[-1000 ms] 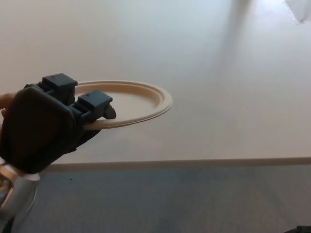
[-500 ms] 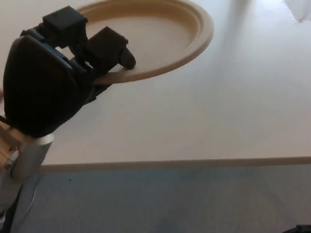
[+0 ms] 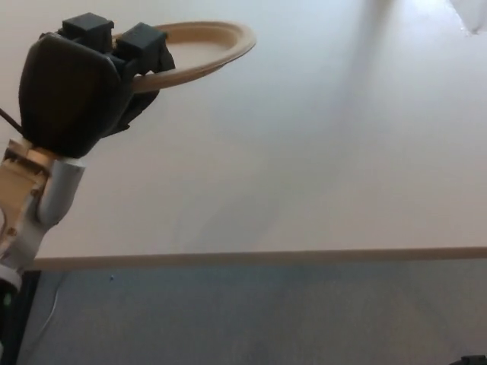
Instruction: A person passes a plate to the robot and the robot grabs it with its left hand and places it at the centre of the table infront of it
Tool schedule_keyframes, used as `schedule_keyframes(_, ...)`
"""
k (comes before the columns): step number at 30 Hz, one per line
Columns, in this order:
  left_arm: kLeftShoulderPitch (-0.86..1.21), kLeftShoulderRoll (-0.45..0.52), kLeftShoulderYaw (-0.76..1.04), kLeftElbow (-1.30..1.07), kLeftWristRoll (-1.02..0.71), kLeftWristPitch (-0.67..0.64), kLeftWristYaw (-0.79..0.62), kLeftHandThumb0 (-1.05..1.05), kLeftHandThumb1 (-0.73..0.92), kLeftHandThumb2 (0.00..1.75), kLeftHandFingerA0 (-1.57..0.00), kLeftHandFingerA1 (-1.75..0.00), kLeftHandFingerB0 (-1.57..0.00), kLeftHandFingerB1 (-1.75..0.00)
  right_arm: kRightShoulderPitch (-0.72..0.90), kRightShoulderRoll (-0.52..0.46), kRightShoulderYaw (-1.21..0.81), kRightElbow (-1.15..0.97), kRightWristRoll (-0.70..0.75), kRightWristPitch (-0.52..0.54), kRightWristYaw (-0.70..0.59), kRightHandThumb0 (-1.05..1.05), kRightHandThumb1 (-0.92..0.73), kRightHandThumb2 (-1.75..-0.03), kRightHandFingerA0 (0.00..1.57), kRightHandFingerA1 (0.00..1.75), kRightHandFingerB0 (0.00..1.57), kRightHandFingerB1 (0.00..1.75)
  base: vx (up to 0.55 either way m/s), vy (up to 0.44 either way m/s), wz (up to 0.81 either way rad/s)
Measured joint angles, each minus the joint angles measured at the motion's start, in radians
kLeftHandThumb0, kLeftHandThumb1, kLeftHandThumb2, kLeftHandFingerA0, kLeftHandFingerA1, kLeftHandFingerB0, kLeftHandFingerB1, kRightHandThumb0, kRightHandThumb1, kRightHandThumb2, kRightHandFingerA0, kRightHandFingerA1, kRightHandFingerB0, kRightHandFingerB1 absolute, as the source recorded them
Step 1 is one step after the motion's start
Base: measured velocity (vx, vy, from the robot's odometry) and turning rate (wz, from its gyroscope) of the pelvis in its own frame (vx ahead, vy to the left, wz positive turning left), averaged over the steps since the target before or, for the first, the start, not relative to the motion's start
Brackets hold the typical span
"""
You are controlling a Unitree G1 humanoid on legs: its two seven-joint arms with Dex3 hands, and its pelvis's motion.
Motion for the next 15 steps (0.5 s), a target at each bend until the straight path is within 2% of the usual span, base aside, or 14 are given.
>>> schedule_keyframes(2,-0.045,-0.001,-0.020,0.078,0.002,0.013,0.002,-0.20,0.58,0.57,-0.91,-1.64,-0.84,-0.91,0.000,0.000,0.000,0.000,0.000,0.000,0.000,-0.61,-0.77,-0.63,0.71,0.67,0.58,0.54,0.00,0.000,0.00)
schedule_keyframes(3,-0.067,-0.002,-0.030,0.118,0.003,0.019,0.002,-0.24,0.55,0.61,-0.91,-1.62,-0.88,-0.81,0.000,0.000,0.000,0.000,0.000,0.000,0.000,-0.63,-0.75,-0.64,0.73,0.68,0.56,0.54,0.00,0.000,0.00)
schedule_keyframes(4,-0.089,-0.003,-0.042,0.157,0.005,0.025,0.003,-0.25,0.57,0.57,-0.91,-1.59,-0.90,-0.68,0.000,0.000,0.000,-0.001,0.000,0.000,0.000,-0.63,-0.75,-0.63,0.74,0.67,0.55,0.53,0.00,0.000,0.00)
schedule_keyframes(5,-0.107,-0.004,-0.052,0.191,0.006,0.031,0.004,-0.25,0.57,0.57,-0.91,-1.59,-0.90,-0.68,0.000,0.000,0.000,-0.001,0.000,0.000,0.000,-0.63,-0.75,-0.63,0.74,0.67,0.55,0.53,0.00,0.000,0.00)
schedule_keyframes(6,-0.140,-0.008,-0.071,0.249,0.008,0.041,0.004,-0.28,0.60,0.58,-0.94,-1.47,-0.87,-0.50,0.000,0.000,0.000,-0.001,0.000,0.000,0.000,-0.61,-0.75,-0.63,0.74,0.67,0.56,0.53,0.00,0.000,0.00)
schedule_keyframes(9,-0.217,-0.022,-0.130,0.370,0.018,0.072,0.001,-0.27,0.58,0.57,-0.93,-1.46,-0.87,-0.50,-0.001,-0.002,0.002,-0.001,-0.001,0.000,0.001,-0.63,-0.75,-0.63,0.75,0.68,0.57,0.53,0.00,0.000,0.00)
schedule_keyframes(11,-0.268,-0.048,-0.179,0.438,0.024,0.097,-0.003,-0.27,0.62,0.61,-0.88,-1.51,-0.82,-0.57,-0.003,-0.006,0.002,-0.002,-0.002,-0.001,0.002,-0.65,-0.76,-0.63,0.74,0.68,0.59,0.55,0.00,0.000,0.00)
schedule_keyframes(12,-0.290,-0.064,-0.201,0.466,0.026,0.108,-0.006,-0.28,0.61,0.61,-0.89,-1.49,-0.82,-0.49,-0.004,-0.008,0.002,-0.002,-0.002,-0.001,0.002,-0.65,-0.75,-0.63,0.75,0.68,0.57,0.54,0.00,0.000,0.00)
schedule_keyframes(13,-0.313,-0.086,-0.225,0.496,0.028,0.119,-0.009,-0.39,0.52,0.71,-0.93,-1.42,-0.69,-0.52,-0.006,-0.008,0.002,-0.002,-0.003,-0.002,0.003,-0.64,-0.77,-0.63,0.74,0.68,0.60,0.55,0.00,0.000,0.00)
schedule_keyframes(15,-0.345,-0.124,-0.264,0.537,0.029,0.134,-0.018,-0.41,0.53,0.72,-0.95,-1.42,-0.70,-0.53,-0.009,-0.010,0.002,-0.002,-0.003,-0.004,0.005,-0.64,-0.77,-0.63,0.73,0.67,0.59,0.55,0.00,0.000,0.00)
